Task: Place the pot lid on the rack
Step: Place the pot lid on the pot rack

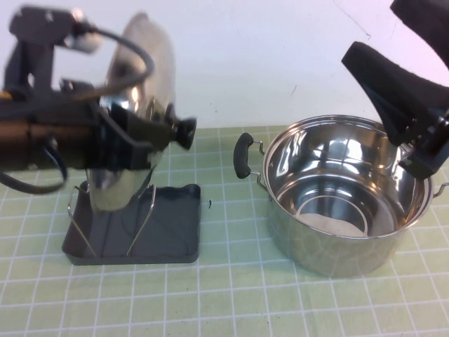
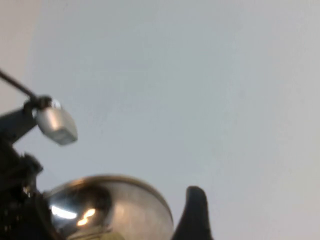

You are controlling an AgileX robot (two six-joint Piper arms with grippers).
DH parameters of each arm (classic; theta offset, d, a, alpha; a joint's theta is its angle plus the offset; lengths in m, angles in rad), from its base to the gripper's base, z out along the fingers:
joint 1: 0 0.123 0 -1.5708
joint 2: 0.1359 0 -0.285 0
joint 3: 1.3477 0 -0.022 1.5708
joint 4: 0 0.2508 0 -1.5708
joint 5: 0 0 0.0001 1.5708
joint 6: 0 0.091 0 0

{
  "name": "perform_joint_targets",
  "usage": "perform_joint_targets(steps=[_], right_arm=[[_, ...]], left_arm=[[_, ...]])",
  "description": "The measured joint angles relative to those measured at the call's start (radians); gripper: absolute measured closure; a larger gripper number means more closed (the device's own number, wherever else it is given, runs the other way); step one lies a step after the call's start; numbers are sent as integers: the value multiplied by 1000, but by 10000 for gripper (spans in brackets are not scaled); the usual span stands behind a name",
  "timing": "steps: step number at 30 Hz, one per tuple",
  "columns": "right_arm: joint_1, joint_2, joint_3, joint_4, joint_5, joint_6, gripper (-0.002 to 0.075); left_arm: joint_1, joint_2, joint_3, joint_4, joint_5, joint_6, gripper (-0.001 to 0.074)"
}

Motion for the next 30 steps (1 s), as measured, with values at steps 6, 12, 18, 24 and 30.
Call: perform_joint_targets(steps=[6,12,18,24,30], right_arm=[[0,0,0,0,38,-5,180],[0,0,0,4,66,-10,180],[0,0,0,16,100,-42,180],[0,0,0,22,116,-48,190],[0,-3,0,23,123,-62,209]], left_arm=[[0,56,69,46,-101,-2,628],[0,115,72,50,-144,2,628],[0,176,72,50,-157,22,628],[0,189,72,60,-166,26,535],[0,182,72,112,-162,20,302]])
